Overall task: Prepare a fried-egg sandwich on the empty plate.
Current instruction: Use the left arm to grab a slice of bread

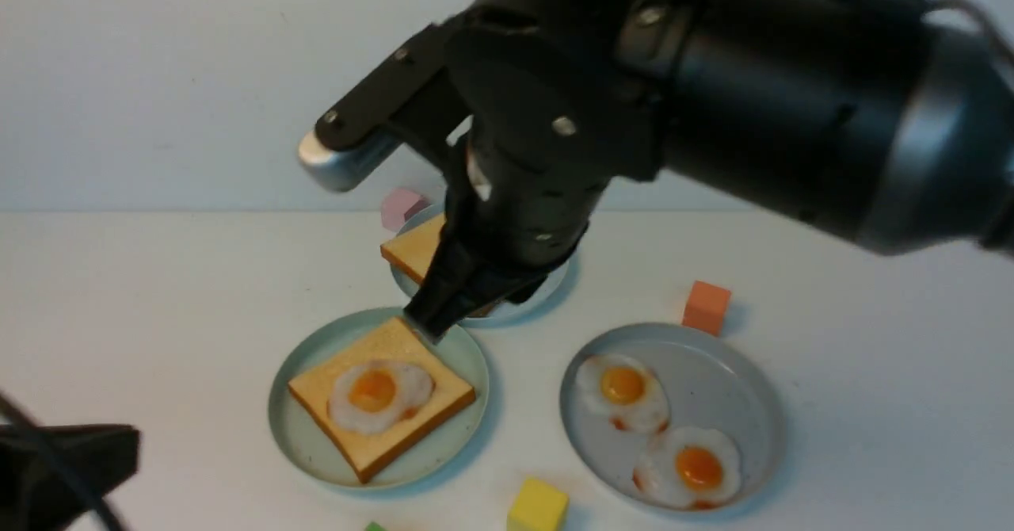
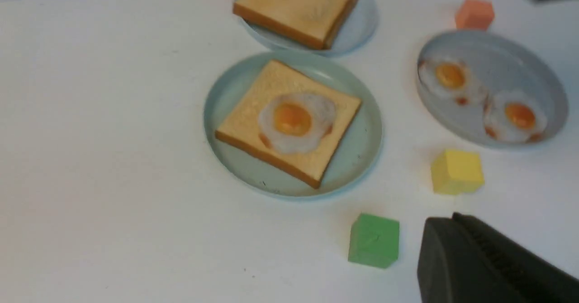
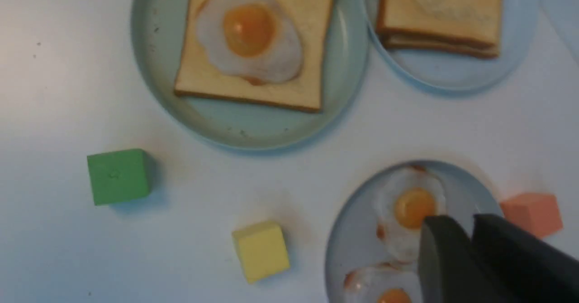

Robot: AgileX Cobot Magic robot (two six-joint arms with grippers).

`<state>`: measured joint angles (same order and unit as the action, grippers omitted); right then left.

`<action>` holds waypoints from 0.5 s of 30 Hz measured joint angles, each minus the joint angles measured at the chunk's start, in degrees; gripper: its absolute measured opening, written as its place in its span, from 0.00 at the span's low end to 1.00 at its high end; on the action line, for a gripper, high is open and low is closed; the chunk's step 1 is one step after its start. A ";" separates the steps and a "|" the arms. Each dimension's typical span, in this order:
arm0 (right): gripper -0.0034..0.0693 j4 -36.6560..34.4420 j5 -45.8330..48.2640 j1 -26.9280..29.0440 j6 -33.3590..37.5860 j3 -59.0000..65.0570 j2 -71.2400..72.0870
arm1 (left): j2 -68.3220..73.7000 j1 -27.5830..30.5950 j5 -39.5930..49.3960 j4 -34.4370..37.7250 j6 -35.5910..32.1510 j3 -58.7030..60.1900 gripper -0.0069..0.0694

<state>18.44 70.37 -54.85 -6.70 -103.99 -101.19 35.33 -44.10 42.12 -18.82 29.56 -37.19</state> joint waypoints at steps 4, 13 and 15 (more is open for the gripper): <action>0.03 0.83 0.61 0.00 -5.17 7.03 9.73 | 14.71 0.00 -4.23 4.36 -7.24 -4.46 0.07; 0.03 0.89 1.34 0.00 -13.62 26.55 35.46 | 41.19 8.80 1.77 28.10 -36.19 -26.28 0.07; 0.03 0.89 1.53 0.00 -16.29 30.93 42.19 | 48.11 13.95 4.40 34.50 -45.04 -33.15 0.07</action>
<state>19.33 71.90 -54.85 -23.00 -73.05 -59.00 83.45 -30.14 46.52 15.68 -15.49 -70.34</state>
